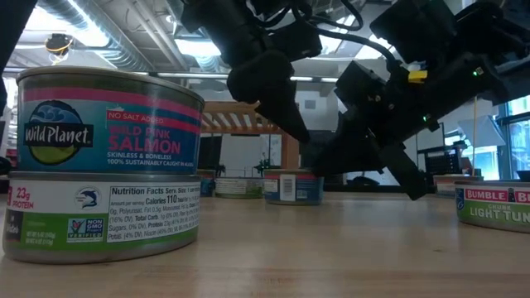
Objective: Stack canned seafood by type on shelf
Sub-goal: Put the blue tuna can on the shelf
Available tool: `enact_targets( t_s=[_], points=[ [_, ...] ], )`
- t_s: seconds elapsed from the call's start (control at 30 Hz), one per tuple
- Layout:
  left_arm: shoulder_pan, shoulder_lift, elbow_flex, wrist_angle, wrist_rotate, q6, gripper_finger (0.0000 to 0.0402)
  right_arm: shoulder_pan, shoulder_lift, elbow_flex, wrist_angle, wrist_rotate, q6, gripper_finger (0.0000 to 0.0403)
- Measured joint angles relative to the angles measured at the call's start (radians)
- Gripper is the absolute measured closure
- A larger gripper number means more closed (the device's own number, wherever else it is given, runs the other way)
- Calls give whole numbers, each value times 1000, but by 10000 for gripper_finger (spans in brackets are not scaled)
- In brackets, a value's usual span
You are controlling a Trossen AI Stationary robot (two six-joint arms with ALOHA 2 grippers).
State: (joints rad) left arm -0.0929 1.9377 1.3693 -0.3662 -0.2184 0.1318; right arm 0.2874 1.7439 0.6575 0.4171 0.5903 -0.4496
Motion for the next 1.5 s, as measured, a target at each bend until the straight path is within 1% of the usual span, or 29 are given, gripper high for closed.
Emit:
enact_targets(
  t_s=[0.13,0.27,0.37,0.47,0.57,0.7,0.8,0.97,1.1,1.27,1.37,1.5],
  points=[
    [0,0,0,-35,0,-2,340,0,0,0,-2,-1,0,356],
    [0,7,0,-70,0,-3,285,0,0,0,2,-57,0,356],
    [0,17,-7,-71,-1,-2,258,0,-1,1,4,-75,0,355],
    [0,18,-22,-70,-1,20,245,0,-1,4,1,-85,0,338],
    [0,18,-34,-70,-2,47,242,0,-1,4,-2,-86,0,299],
    [0,18,-35,-69,-3,56,246,0,-1,4,0,-60,0,232],
    [0,18,-35,-69,-3,83,252,0,-1,4,2,-17,0,185],
    [1,32,-35,-67,-3,92,264,0,-1,4,0,-7,0,133],
    [-6,58,-34,-62,-27,135,277,0,-1,4,-1,-7,0,113],
    [-19,81,-30,-53,-105,182,302,0,-1,4,-1,-7,0,107],
    [-20,83,-30,-52,-113,198,334,0,-1,4,-1,-10,0,107],
    [-19,80,-31,-55,-116,197,387,0,-1,4,-1,-51,0,107]
  ],
)
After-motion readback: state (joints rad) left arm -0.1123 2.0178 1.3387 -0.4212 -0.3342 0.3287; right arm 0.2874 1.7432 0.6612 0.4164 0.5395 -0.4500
